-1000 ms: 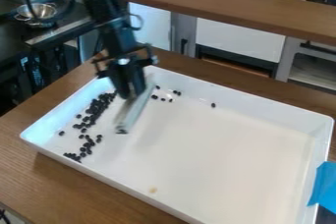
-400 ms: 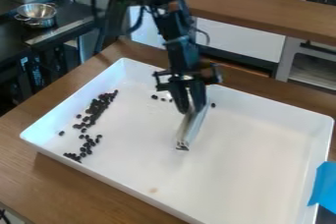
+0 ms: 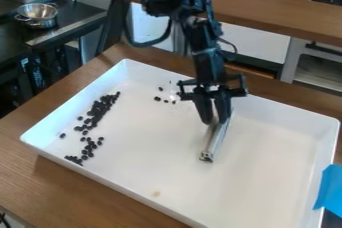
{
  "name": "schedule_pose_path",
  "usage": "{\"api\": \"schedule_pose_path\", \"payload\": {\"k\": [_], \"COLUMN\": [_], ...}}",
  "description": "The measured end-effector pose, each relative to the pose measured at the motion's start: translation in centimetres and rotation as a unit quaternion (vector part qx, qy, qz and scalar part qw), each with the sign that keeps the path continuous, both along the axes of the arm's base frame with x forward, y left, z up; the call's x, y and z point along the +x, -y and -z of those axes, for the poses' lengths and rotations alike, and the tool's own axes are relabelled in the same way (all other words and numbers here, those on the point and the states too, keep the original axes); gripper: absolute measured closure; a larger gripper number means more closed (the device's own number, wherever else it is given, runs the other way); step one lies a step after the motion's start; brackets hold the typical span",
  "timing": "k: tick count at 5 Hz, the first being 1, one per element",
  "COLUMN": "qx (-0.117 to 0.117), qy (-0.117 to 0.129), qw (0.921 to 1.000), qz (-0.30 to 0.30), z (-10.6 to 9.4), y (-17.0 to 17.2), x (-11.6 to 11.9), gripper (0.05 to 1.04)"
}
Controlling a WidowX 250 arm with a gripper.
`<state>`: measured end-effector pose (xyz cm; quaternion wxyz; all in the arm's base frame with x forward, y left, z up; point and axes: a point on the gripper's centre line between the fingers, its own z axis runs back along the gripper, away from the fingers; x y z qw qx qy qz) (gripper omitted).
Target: Sweep into pile
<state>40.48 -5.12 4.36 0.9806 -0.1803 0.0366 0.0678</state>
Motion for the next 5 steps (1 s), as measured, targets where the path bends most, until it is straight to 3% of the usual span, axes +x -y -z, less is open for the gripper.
{"api": "schedule_pose_path", "payload": {"k": [2, 5], "qx": [0.002, -0.001], "qy": [-0.004, -0.011], "qw": [0.9999, 0.9994], "qz": [-0.01, -0.034], "z": [0.3, 0.8], "y": [0.5, -4.5], "x": [1.0, 0.9], "gripper": [0.774, 0.774]}}
